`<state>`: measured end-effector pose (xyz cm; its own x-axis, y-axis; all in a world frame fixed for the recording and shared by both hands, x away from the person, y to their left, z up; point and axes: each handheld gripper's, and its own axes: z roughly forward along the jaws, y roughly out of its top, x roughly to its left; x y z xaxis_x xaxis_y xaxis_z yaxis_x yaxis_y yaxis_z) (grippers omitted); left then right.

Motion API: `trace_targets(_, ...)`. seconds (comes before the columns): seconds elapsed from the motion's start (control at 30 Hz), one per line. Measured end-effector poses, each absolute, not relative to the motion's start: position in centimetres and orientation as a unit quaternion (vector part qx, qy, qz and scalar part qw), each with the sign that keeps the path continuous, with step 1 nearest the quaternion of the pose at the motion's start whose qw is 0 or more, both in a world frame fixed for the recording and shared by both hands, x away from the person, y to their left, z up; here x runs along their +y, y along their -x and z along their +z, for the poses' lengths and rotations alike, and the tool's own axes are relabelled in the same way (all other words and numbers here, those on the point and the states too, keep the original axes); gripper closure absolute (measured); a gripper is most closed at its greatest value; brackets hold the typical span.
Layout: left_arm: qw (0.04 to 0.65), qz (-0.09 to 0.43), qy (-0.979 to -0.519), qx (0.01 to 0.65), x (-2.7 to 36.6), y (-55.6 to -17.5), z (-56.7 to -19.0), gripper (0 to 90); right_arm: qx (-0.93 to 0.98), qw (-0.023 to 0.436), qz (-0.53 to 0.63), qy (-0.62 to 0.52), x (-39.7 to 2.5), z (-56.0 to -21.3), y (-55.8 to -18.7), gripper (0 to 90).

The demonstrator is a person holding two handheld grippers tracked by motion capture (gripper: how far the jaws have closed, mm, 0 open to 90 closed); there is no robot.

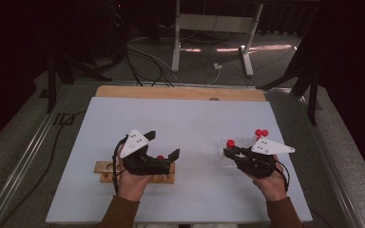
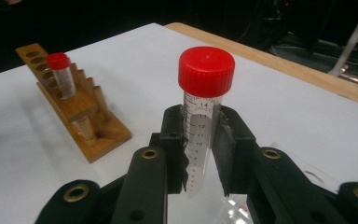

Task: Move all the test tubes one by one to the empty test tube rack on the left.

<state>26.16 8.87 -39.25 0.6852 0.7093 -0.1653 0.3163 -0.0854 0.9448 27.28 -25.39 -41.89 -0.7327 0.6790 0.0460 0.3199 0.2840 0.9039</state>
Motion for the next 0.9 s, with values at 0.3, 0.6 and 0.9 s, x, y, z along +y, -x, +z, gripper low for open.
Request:
trace_targets(0.3, 0.577, 0.155, -0.726, 0.340, 5.3, -26.6, -39.1, 1.3, 0.793, 0.161, 0.500, -0.308, -23.7, -42.2, -27.1, 74.1)
trace_targets(0.6, 0.575, 0.144, -0.736, 0.327, 2.1, -26.6, -39.2, 4.4, 0.799, 0.145, 0.500, -0.302, -22.7, -42.6, -27.0, 74.1)
trace_targets(0.9, 0.558, 0.135, -0.759, 0.307, -0.6, -26.9, -39.9, 44.5, 0.801, 0.136, 0.502, -0.297, -22.2, -42.8, -27.0, 74.1)
